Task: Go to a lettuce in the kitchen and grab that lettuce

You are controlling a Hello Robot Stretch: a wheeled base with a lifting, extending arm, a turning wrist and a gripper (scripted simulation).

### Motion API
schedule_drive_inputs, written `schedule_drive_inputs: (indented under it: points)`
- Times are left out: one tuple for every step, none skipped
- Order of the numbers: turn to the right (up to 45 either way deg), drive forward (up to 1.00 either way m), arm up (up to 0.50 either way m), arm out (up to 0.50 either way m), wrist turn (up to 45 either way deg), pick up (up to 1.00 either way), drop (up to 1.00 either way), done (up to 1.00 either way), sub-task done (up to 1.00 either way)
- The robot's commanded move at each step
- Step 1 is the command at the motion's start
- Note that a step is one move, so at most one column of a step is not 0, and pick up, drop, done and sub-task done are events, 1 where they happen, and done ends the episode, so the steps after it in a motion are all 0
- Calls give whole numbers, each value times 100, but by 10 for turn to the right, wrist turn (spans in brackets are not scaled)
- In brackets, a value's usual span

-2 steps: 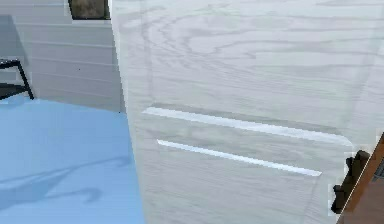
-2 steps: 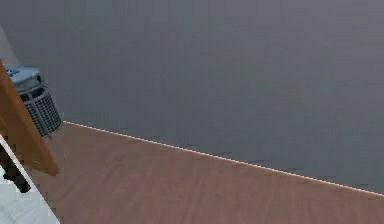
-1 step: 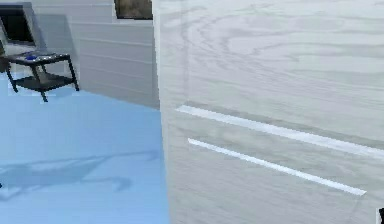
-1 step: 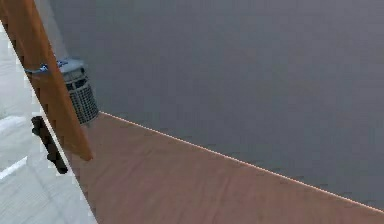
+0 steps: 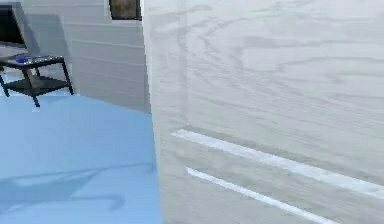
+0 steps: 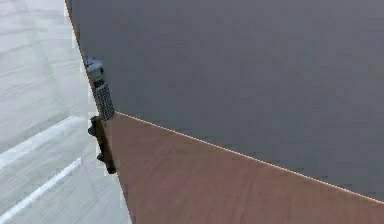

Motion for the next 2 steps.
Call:
schedule_drive_inputs:
  points:
    - [-450, 0, 0, 0, 0, 0, 0, 0, 0]
    - [-90, 0, 0, 0, 0, 0, 0, 0, 0]
